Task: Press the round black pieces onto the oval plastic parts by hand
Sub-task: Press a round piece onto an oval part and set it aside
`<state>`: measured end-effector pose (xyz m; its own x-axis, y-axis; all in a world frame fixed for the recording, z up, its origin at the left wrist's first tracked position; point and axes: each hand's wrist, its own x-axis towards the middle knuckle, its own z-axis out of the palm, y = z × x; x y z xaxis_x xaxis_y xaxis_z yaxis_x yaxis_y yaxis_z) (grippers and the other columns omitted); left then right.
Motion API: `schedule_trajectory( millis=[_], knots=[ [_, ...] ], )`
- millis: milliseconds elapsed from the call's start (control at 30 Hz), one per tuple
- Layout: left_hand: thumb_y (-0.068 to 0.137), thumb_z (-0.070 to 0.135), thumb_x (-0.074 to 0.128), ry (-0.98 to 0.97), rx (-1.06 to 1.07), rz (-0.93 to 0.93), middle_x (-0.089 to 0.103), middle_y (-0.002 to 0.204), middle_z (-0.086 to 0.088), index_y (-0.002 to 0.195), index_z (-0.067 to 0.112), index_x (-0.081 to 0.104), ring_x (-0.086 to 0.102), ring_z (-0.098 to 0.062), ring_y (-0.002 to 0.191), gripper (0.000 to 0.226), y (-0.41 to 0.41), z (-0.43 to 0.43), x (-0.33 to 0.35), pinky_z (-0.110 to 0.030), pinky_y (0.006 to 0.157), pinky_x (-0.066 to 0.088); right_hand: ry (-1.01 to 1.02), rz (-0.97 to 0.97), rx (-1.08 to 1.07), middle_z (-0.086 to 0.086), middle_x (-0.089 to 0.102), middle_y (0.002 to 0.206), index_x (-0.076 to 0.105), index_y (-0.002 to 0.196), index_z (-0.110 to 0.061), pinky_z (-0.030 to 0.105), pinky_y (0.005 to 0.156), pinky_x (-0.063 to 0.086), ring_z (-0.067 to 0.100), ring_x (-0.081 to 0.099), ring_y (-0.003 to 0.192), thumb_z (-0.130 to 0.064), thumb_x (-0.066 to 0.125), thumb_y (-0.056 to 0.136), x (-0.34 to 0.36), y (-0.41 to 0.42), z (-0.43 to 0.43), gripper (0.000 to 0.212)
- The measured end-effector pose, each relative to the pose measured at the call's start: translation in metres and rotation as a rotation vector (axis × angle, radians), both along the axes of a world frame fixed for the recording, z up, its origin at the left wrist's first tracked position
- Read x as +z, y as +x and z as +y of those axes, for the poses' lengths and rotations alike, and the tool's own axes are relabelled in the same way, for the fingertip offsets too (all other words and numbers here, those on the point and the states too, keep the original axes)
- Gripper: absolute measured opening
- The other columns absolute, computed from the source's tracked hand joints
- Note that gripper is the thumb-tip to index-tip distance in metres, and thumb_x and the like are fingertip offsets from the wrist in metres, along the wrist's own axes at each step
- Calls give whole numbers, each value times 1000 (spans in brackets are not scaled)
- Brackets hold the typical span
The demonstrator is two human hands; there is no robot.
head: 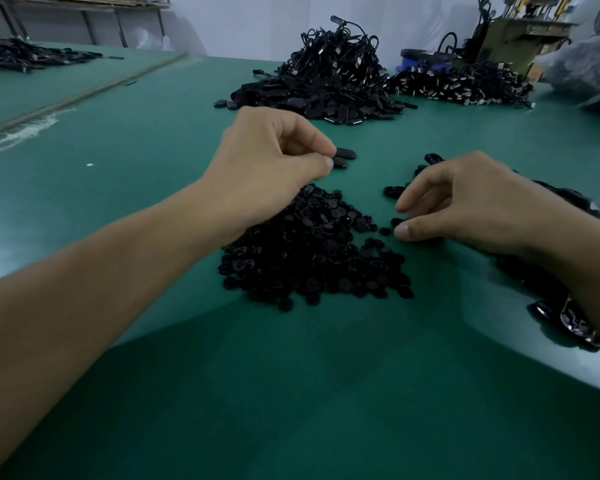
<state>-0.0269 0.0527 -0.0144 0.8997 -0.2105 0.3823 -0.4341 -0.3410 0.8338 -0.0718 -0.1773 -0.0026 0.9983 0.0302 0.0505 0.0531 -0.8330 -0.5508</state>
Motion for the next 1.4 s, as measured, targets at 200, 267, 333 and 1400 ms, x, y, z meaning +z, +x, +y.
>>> schedule_trajectory(
  millis=[200, 267, 333, 1400],
  knots=[
    [83, 16, 79, 51, -19, -52, 75, 77, 8, 78, 28, 75, 69, -5, 75, 14, -10, 0, -1, -20, 76, 56, 59, -61, -35, -7, 76, 76, 75, 81, -25, 35, 84, 56, 9, 72, 77, -31, 90, 67, 1, 1, -3, 21],
    [83, 16, 80, 57, -18, -56, 75, 76, 9, 77, 29, 74, 70, -7, 77, 16, -9, 0, -2, -21, 79, 57, 53, -29, 3, -9, 76, 74, 76, 80, -25, 29, 78, 54, 4, 71, 72, -31, 89, 67, 1, 0, -1, 20],
    [82, 16, 80, 62, -11, -50, 75, 75, 9, 75, 30, 74, 70, -6, 76, 18, -7, 2, -4, -22, 80, 57, 29, -28, 25, -13, 75, 74, 76, 80, -25, 23, 73, 51, -2, 69, 69, -33, 89, 68, 0, -1, 0, 20],
    [73, 24, 89, 25, -121, 23, 77, 78, 8, 92, 21, 76, 69, 0, 70, 24, -13, 0, -7, -15, 71, 53, 714, -140, 70, 1, 73, 71, 76, 83, -18, 16, 51, 47, 8, 61, 56, -29, 84, 57, -7, 0, 18, 29]
  ],
)
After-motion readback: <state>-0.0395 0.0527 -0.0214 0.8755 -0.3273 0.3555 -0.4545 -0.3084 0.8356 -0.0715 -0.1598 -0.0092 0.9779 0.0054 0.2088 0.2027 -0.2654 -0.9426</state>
